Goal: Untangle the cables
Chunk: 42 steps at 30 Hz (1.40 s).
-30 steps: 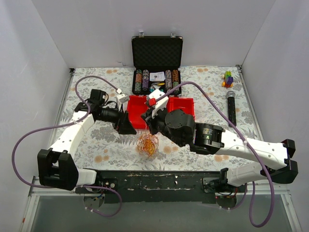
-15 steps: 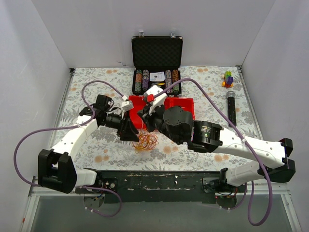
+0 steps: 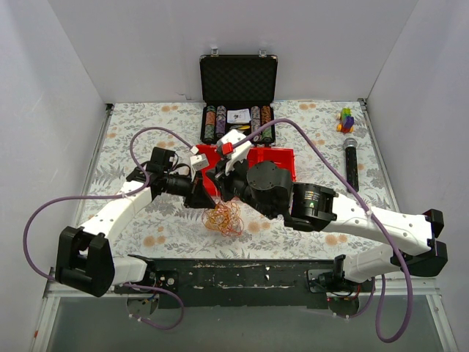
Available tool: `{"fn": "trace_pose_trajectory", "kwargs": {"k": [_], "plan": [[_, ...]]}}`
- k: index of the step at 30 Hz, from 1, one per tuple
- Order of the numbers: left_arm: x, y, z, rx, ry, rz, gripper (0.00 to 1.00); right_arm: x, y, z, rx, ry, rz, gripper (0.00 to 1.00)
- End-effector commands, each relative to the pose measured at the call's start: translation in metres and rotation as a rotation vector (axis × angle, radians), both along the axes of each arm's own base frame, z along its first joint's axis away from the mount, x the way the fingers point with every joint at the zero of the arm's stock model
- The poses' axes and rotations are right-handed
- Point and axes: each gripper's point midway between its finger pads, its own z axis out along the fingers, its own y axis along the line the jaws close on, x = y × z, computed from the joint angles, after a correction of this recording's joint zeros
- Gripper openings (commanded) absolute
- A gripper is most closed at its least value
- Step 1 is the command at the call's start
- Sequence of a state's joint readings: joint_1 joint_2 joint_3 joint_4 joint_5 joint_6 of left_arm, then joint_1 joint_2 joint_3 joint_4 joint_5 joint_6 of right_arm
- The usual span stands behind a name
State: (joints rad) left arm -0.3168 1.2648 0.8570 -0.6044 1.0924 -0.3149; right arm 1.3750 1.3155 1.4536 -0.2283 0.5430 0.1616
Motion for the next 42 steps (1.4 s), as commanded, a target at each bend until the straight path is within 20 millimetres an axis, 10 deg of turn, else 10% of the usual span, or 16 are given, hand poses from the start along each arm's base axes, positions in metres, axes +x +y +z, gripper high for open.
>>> {"fn": "trace_pose_trajectory", "kwargs": {"k": [1, 15, 24, 42], "plan": [[0.006, -0.001, 0.001, 0.002, -0.017, 0.019, 0.0, -0.004, -0.006, 0.058, 0.178, -0.021, 0.005, 0.01], [0.021, 0.008, -0.016, 0.092, -0.016, 0.115, 0.0, -0.006, -0.032, 0.079, 0.237, -0.042, -0.01, 0.01], [-0.001, 0.008, 0.029, -0.031, 0.032, -0.023, 0.98, -0.003, -0.025, 0.066, 0.203, -0.04, -0.019, 0.01], [-0.035, -0.015, 0.009, -0.146, 0.03, -0.205, 0.9, -0.015, -0.012, 0.1, 0.315, -0.04, 0.065, 0.01]]}}
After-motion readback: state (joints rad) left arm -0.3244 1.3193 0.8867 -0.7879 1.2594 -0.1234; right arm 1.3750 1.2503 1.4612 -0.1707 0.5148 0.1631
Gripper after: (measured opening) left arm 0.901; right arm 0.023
